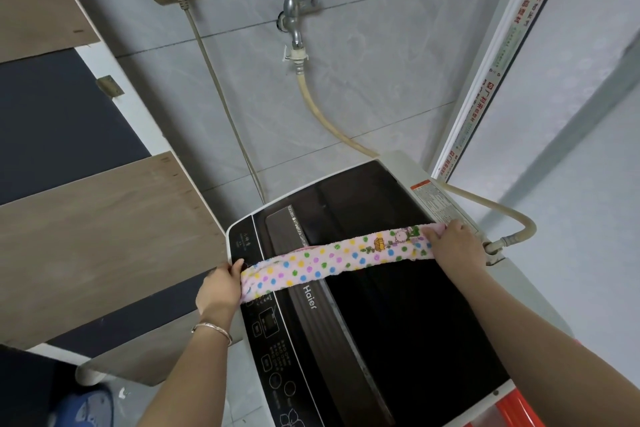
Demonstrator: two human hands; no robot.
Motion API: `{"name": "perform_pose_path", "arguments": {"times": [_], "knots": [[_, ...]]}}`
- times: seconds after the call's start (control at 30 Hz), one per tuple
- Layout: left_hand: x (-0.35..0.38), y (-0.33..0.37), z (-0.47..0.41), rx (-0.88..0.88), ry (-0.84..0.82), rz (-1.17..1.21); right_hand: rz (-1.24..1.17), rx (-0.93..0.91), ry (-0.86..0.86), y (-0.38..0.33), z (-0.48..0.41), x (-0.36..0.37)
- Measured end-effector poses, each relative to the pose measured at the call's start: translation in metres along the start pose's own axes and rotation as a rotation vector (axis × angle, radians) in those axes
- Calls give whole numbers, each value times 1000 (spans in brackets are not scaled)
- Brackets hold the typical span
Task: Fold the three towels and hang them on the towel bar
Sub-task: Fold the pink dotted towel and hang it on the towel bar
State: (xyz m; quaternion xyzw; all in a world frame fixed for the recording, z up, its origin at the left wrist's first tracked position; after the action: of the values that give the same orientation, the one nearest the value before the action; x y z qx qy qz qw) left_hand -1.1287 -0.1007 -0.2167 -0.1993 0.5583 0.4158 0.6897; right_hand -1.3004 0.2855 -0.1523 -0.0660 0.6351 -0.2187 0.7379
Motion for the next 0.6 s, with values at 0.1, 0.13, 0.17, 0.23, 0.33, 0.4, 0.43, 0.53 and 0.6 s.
{"name": "perform_pose_path", "arguments": {"times": [0.1,0.13,0.17,0.23,0.33,0.4,0.43,0.53,0.6], "knots": [[2,0,-2,-26,-30,-7,9,53,1,1,4,-2],[3,0,-2,-34,-50,-7,10,61,-7,1,4,-3],[3,0,-2,-44,-66,-13,11,61,-18,1,4,-3],[2,1,0,-61,-29,-50,1,58,-50,2,3,-1],[-11,11,9,-69,211,1,-9,80,-100,2,6,0],[-19,26,18,-37,329,97,-8,76,-122,0,8,0],[-21,36,23,0,365,134,-13,77,-127,-1,9,-1],[-19,73,48,232,432,218,-32,92,-148,-2,9,-1],[-9,96,68,401,428,245,-23,62,-153,-7,11,-1]]}}
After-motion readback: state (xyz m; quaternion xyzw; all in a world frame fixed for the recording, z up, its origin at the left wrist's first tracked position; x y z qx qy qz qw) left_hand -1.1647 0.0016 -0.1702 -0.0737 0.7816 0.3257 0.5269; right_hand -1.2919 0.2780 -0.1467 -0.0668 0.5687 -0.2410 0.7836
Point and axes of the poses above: each hand's wrist, its own z-axis away from the middle knuckle, its own x-axis out of the palm, y = z × x, the point moved 5 cm from there along -z, towards the middle knuckle, and after that the axes turned 9 degrees about -z, right-handed, at the moved point
